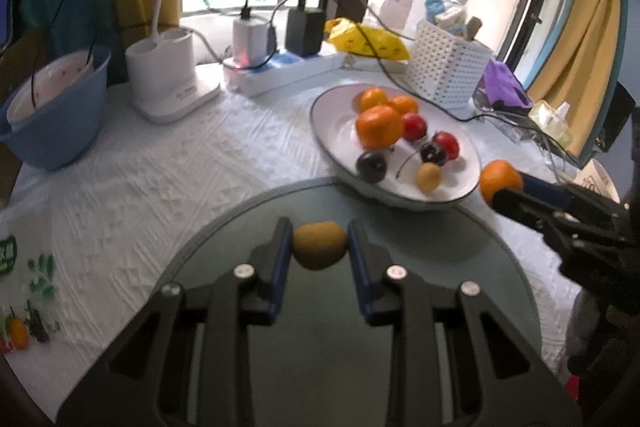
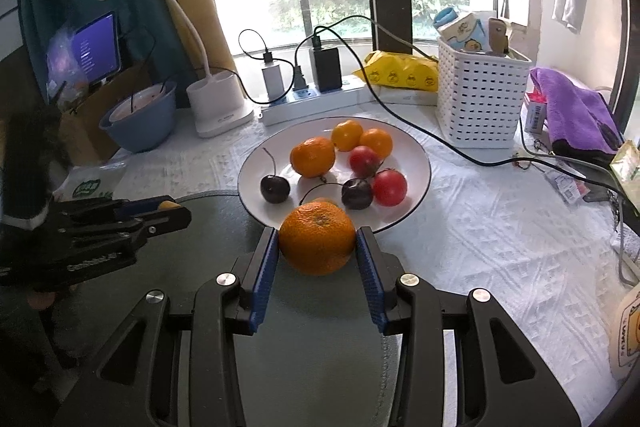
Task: Organize fruits
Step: 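Carry the orange and yellow-brown fruit into the white bowl and open both tools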
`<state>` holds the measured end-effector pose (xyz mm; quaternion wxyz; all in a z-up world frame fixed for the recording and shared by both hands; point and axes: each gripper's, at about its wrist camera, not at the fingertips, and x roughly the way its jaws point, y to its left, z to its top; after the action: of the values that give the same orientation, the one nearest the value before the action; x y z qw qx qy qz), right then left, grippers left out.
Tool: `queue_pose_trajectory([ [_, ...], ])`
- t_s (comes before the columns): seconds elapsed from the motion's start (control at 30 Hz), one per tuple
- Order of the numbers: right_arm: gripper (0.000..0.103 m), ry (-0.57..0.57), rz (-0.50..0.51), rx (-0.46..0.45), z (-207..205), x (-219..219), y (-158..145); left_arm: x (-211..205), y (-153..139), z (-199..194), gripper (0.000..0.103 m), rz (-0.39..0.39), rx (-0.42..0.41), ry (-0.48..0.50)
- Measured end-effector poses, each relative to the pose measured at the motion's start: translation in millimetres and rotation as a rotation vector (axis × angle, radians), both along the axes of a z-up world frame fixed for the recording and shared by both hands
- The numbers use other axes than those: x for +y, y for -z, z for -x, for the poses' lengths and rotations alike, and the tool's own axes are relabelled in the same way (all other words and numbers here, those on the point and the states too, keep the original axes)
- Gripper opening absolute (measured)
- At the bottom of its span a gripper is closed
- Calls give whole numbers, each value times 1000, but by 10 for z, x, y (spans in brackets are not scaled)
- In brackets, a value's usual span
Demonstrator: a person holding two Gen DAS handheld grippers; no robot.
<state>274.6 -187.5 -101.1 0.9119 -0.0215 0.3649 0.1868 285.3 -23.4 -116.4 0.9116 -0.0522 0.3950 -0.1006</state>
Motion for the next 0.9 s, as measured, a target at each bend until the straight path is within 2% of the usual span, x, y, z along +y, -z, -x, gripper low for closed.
queue_pose_trajectory([
  [0.47,42,-19,4,-2,-245,19,18,-229,-90,-294,29,-8,-33,54],
  [0.63,42,17,24,31,-367,-36,137,-254,-82,-406,29,-8,-35,64],
  [0.9,42,6,34,47,-499,29,253,-247,-4,-612,29,-7,-29,61],
])
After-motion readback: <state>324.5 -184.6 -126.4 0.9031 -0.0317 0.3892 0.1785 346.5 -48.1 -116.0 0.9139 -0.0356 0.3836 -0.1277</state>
